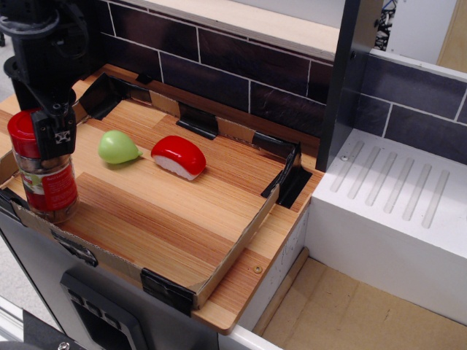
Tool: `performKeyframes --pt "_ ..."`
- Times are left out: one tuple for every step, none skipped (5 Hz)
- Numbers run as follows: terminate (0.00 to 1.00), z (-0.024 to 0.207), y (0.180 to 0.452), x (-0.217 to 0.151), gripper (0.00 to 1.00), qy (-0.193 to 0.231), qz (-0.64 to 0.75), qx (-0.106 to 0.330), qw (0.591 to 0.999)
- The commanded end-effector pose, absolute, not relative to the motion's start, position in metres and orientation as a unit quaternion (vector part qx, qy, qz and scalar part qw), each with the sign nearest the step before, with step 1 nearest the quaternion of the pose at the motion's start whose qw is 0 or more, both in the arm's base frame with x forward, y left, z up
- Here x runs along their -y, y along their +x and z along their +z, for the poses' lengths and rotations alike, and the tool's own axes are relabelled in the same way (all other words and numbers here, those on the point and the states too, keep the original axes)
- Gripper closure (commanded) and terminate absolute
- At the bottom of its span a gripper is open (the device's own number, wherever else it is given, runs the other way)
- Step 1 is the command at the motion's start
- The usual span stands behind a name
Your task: Topple basil bottle
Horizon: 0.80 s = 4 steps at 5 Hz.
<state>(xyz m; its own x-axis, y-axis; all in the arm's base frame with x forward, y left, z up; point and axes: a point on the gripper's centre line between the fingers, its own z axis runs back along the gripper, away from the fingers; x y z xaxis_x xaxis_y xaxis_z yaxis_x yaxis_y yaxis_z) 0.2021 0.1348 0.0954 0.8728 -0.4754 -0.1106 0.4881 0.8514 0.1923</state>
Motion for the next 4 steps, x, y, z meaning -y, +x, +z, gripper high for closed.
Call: performKeyframes --pt "0.00 0.093 0.224 -0.131 1.00 0.171 -0.303 -0.018 0.937" --pt "0.00 0.074 0.229 -0.119 1.00 0.234 -0.280 -0.019 0.931" --pt "0.00 0.064 0.230 -0.102 1.00 0.252 -0.279 -0.030 0.926" --pt "0.00 0.054 0.231 -0.090 1.00 0.253 -0.281 -0.045 0.925"
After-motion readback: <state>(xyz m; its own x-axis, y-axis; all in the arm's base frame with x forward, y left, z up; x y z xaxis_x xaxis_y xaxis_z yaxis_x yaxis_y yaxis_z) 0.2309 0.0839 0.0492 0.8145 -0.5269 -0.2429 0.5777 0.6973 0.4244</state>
